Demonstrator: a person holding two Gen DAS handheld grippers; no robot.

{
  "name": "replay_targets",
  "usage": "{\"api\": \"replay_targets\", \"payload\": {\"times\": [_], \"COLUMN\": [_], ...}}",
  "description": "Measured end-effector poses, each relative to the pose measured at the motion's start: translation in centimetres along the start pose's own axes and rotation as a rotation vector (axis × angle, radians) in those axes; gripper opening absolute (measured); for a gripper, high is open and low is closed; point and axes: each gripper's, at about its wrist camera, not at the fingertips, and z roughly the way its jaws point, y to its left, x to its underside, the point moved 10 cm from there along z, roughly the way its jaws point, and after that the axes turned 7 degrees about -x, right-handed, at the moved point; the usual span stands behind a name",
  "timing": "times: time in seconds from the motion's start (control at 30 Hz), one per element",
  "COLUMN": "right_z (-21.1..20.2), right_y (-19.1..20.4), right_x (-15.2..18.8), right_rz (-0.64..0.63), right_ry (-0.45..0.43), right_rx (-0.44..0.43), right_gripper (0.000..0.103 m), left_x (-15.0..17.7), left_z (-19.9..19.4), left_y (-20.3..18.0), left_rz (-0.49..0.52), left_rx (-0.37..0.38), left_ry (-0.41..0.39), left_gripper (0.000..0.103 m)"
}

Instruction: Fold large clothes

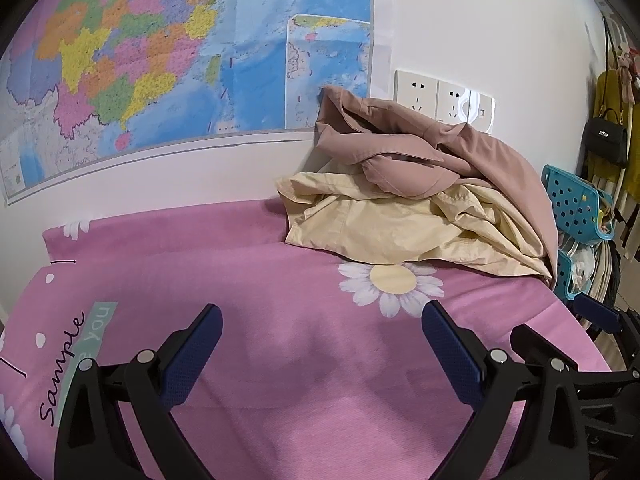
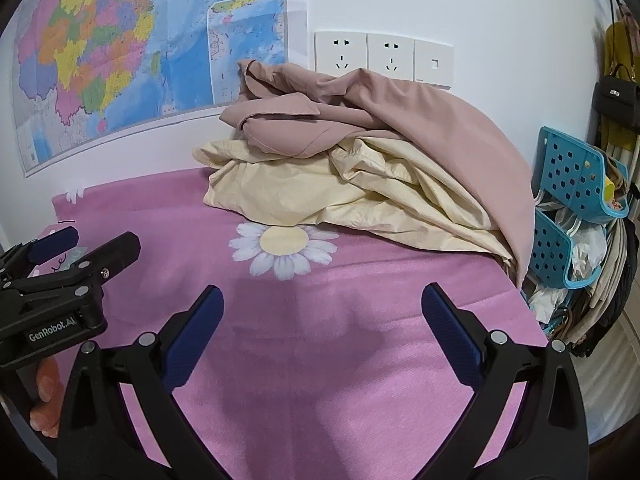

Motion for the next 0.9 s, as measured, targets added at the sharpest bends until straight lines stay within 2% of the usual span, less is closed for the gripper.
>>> {"api": "replay_targets", "payload": {"times": [0.9], "right_z": [-0.11], "right_y": [-0.49], "right_x": [-0.27], "right_rz": [-0.011], "right_ry": [-0.006], "right_rx": [0.030], "right_gripper": [0.098], "left_x": [0.16], "left_z": [0.24], "left_y": [-0.51], "left_rz": [0.002], "left_rx": [0.003], "left_ry": [0.007], "left_gripper": [0.096]}}
